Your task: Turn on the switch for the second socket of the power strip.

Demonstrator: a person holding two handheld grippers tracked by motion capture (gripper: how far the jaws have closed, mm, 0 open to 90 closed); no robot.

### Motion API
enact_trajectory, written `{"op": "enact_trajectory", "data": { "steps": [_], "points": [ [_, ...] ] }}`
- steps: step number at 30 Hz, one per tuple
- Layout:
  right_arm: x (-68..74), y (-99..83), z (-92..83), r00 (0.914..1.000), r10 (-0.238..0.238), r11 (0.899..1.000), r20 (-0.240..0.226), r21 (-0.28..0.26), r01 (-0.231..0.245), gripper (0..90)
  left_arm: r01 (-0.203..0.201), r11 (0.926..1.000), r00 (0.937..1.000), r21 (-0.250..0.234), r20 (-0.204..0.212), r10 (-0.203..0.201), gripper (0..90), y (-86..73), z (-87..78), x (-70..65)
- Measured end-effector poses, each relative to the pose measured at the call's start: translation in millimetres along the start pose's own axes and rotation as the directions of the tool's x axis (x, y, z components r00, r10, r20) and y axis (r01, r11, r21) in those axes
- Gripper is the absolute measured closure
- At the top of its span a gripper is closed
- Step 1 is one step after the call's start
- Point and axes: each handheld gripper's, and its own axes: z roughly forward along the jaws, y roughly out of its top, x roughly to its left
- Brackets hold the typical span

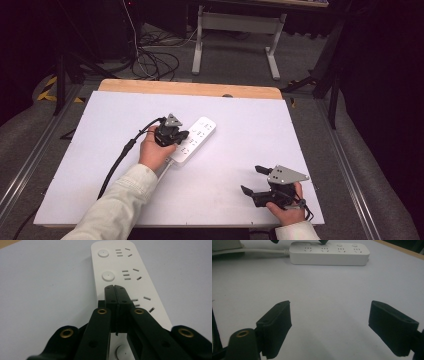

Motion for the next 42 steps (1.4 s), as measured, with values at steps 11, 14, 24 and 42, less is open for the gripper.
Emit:
{"op": "enact_trajectory", "data": {
  "steps": [11,14,24,42],
  "points": [
    [0.9,0.0,0.5,1.0000,0.001,1.000,0.001,-0.002,-0.001,18.9,-0.030,0.9993,0.9990,0.024,-0.033,0.030,90.0,2.3,1.1,-5.7],
    [1.0,0.0,0.1,1.0000,0.000,1.000,0.001,-0.001,0.000,18.9,-0.025,0.9994,0.9993,0.025,-0.027,0.025,90.0,2.4,1.1,-4.7],
    [1.0,-0.2,-0.1,1.0000,0.000,1.000,0.002,0.001,0.000,18.8,-0.024,0.9992,0.9995,0.031,-0.018,0.025,90.0,2.9,1.0,-2.2],
    [1.9,-0.6,-1.0,1.0000,0.002,1.000,0.002,0.001,-0.002,18.8,-0.048,0.9943,0.9981,0.095,-0.035,0.052,90.0,10.6,2.5,-5.1]
  ]
}}
